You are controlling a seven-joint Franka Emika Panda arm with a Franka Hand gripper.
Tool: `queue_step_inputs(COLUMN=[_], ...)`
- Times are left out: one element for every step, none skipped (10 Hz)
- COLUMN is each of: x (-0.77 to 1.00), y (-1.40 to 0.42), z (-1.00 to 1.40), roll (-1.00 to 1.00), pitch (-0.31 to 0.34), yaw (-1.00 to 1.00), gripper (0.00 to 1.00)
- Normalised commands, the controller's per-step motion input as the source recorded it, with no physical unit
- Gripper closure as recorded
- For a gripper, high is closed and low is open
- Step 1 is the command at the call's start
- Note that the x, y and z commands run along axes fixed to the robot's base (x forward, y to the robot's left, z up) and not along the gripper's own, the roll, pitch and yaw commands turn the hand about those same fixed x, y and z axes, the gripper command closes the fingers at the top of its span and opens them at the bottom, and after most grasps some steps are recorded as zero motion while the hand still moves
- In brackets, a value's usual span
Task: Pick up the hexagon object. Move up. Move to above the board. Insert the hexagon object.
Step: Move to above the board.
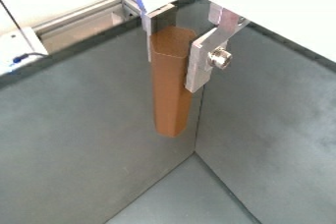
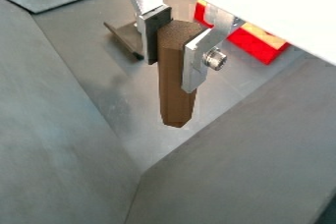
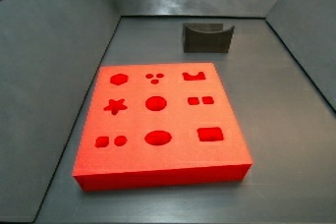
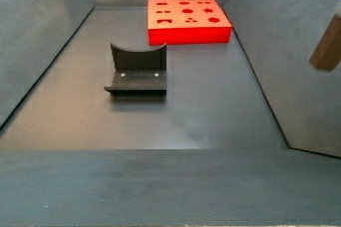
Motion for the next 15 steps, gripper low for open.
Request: queue_step_inputs(x=[-0.44, -0.43, -0.43, -0.43, -0.43, -0.43, -0.43, -0.43, -0.43, -0.43, -0.43, -0.43, -0.43, -0.43, -0.43], y=[-0.01, 0.0, 0.0, 0.0, 0.0, 0.0, 0.0, 0.0, 0.0, 0.0, 0.0, 0.0, 0.0, 0.0, 0.0], z=[0.08, 0.01, 0.02, 0.02, 0.02, 0.02, 0.02, 0.02, 0.02, 0.02, 0.02, 0.02, 0.02, 0.02, 0.02], roll=[0.07, 0.07, 0.07, 0.07, 0.07, 0.07, 0.07, 0.07, 0.07, 0.07, 0.07, 0.07, 0.07, 0.07, 0.07], pitch=[0.092, 0.083, 0.078, 0.077, 0.077, 0.077, 0.077, 0.077, 0.077, 0.077, 0.077, 0.077, 0.077, 0.077, 0.077], yaw=[0.02, 0.03, 0.03, 0.03, 0.02, 0.02, 0.02, 0.02, 0.02, 0.02, 0.02, 0.02, 0.02, 0.02, 0.02], gripper=[1.0, 1.0, 1.0, 1.0, 1.0, 1.0, 1.0, 1.0, 1.0, 1.0, 1.0, 1.0, 1.0, 1.0, 1.0])
